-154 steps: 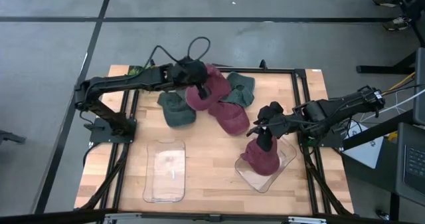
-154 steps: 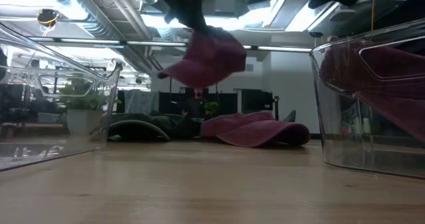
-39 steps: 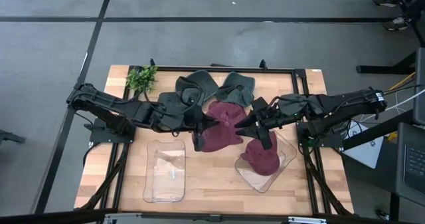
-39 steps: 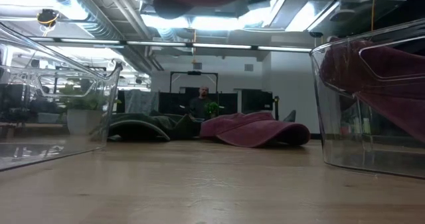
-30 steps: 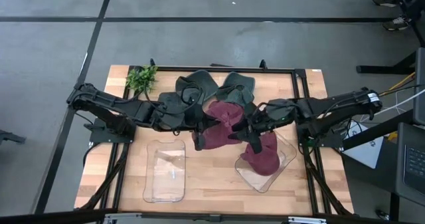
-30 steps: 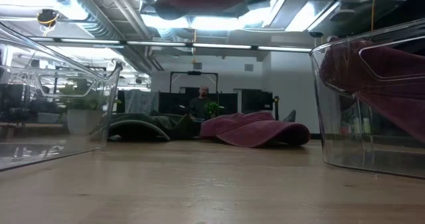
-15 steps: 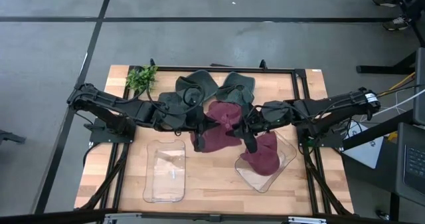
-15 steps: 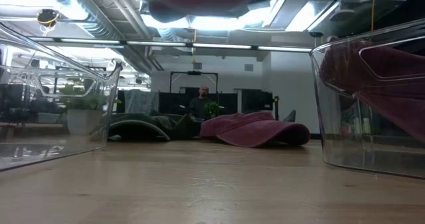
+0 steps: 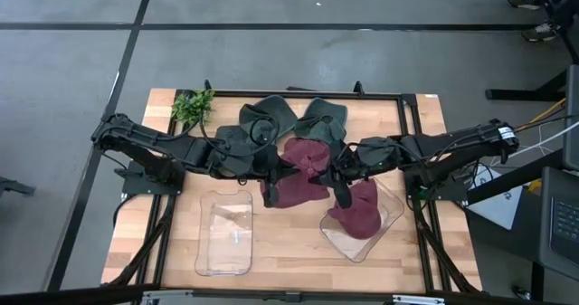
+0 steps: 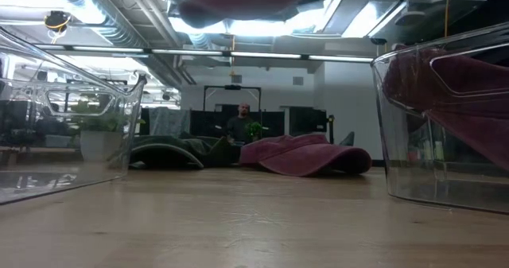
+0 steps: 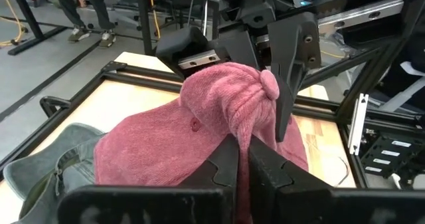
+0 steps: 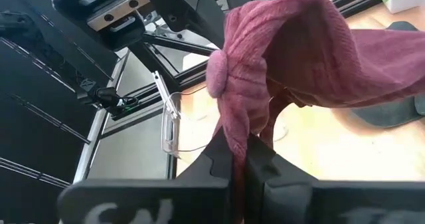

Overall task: Pick & Place hat
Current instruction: Put the left red cap into the right transparent bin

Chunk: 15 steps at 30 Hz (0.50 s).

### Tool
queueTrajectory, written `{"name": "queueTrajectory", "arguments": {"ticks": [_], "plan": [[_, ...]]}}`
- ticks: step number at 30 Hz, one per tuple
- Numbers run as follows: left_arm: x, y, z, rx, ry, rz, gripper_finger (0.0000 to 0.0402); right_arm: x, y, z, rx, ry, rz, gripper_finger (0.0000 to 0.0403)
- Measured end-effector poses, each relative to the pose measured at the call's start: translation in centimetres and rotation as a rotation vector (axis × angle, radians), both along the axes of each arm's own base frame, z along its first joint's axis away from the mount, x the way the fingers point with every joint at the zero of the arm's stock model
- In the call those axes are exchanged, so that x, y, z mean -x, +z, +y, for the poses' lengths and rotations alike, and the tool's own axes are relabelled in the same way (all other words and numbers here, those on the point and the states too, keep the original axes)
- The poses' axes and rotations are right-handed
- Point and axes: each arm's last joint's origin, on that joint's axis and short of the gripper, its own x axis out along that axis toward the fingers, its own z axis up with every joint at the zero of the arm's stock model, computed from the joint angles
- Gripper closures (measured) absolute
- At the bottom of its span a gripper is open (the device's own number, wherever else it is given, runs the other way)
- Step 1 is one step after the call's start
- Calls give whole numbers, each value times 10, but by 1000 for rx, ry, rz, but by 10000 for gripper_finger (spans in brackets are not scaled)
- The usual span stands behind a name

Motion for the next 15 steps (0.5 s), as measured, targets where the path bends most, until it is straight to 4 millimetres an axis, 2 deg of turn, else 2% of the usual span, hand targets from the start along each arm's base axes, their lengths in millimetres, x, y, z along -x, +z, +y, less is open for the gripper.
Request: {"name": "queueTrajectory", "arguments": {"ticks": [6,15], "plan": [[0,0,0,-3,2,0,353,10,4,-2,10,0,16,398],[0,1,2,-19,73,-9,274,24,16,-6,21,4,-33,400]]}}
